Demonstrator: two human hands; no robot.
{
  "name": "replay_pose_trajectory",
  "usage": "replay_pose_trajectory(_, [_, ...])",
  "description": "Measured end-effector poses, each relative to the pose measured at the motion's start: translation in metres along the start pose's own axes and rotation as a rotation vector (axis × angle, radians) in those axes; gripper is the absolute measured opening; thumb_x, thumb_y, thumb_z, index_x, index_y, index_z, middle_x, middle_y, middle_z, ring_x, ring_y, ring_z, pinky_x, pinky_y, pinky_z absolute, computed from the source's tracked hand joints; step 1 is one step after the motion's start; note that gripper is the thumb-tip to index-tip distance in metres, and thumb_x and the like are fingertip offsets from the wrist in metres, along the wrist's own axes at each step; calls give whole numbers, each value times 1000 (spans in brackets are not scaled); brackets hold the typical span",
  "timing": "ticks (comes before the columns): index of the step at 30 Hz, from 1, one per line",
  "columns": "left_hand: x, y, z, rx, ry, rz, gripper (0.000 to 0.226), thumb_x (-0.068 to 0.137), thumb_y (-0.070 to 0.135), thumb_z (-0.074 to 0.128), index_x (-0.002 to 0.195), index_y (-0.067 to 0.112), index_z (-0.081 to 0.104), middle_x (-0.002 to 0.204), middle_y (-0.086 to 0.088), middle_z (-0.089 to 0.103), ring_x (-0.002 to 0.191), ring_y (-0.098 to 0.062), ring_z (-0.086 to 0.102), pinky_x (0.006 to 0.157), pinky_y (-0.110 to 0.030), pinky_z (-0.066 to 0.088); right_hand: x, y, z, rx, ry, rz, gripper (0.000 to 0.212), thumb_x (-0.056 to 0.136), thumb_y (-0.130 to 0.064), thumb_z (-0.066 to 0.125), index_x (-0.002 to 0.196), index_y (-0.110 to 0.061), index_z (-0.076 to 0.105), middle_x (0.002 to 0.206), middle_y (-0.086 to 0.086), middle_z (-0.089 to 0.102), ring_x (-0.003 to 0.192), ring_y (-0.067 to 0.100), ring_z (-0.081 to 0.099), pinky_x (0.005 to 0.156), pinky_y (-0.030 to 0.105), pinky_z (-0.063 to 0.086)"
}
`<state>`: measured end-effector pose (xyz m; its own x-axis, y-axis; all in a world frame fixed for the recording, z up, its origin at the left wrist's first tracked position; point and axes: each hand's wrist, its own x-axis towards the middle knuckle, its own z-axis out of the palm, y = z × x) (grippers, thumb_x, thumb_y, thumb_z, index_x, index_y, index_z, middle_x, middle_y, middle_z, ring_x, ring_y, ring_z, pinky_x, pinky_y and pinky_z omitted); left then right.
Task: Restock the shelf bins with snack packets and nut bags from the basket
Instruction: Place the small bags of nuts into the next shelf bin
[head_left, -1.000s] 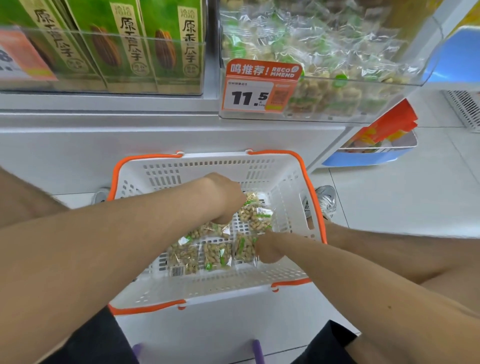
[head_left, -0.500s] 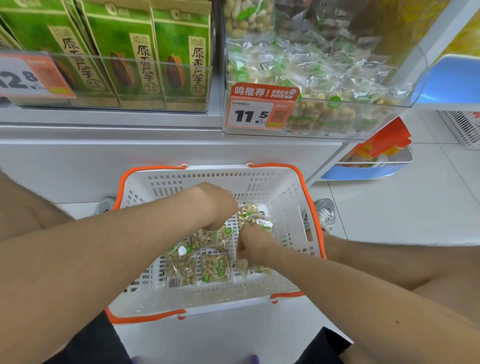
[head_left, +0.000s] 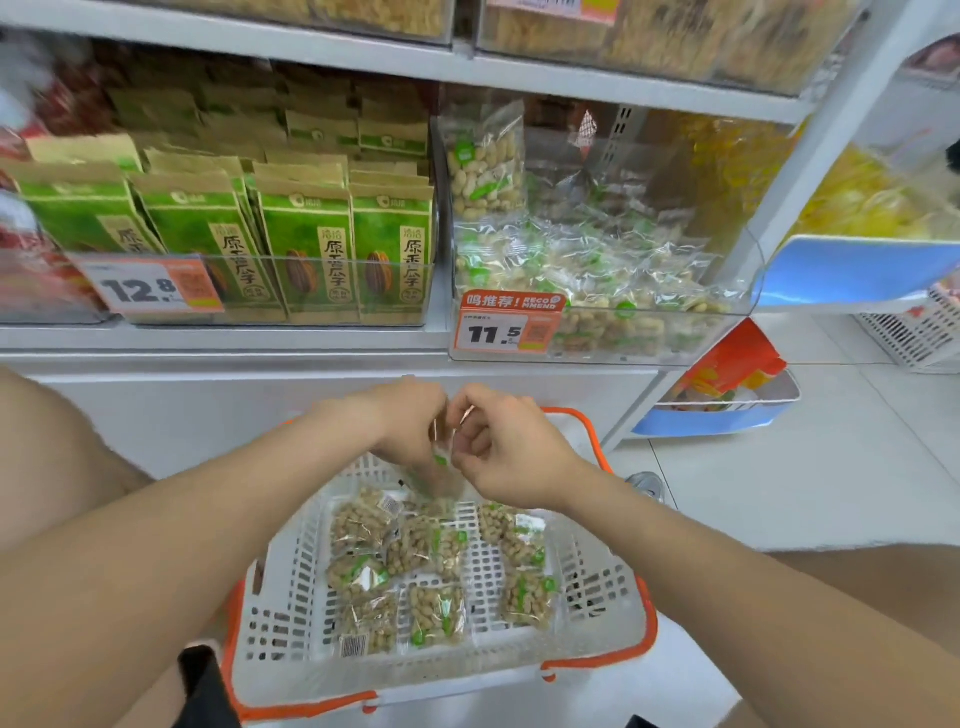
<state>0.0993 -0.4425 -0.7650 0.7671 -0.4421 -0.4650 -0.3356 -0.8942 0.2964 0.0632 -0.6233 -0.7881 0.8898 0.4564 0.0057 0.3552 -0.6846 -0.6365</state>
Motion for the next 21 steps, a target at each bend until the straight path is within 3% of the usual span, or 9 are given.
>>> replay_pose_trajectory(3, [-15,-1,-33,-191,62,50,38,68,54,93,73,24,70,62,11,68,56,-9,59,59,-29,48,6,-19,-29,113,124,-79,24,83,-5,67,98,-23,62,79,-14,67,70,12,67,66,42,58])
replay_pose_trajectory(6, [-35,8,-62,-375,174,135,29,81,44,87,78,17,79,61,1,71,51,-11,59,53,-27,47,12,-38,-53,199,354,-103,17,88,-7,67,99,-19,66,84,-11,69,66,11,69,64,41,60])
replay_pose_trajectory(9, [-49,18,-81,-585,346,229,33,93,34,80,72,8,74,56,-4,65,52,-16,55,53,-27,40,21,-55,-74,260,624,-44,13,89,-15,68,97,-25,66,79,-9,70,66,11,71,64,43,60])
replay_pose_trajectory(11, [-52,22,-90,-769,480,271,36,97,30,74,74,2,71,52,-4,58,48,-17,52,50,-26,39,23,-65,-85,357,714,12,14,88,-28,67,101,-32,62,79,-5,72,67,13,73,66,45,61])
replay_pose_trajectory(16, [-44,32,-103,-1030,772,242,38,100,33,69,82,0,69,57,-9,60,50,-26,57,48,-28,47,34,-81,-106,529,667,278,47,84,-51,69,125,-38,49,96,-4,69,88,15,69,77,45,59])
replay_pose_trajectory(19, [-35,36,-106,-1014,913,176,41,106,33,60,86,-2,68,56,-9,64,45,-22,61,46,-30,50,46,-82,-117,717,547,358,45,91,-44,73,129,-23,62,90,0,76,78,17,73,61,37,62])
replay_pose_trajectory(21, [-31,37,-107,-900,985,87,35,110,33,50,95,10,71,67,-3,71,50,-21,66,53,-33,52,55,-75,-123,714,605,334,46,94,-42,73,133,-18,63,100,1,78,88,16,76,76,37,64])
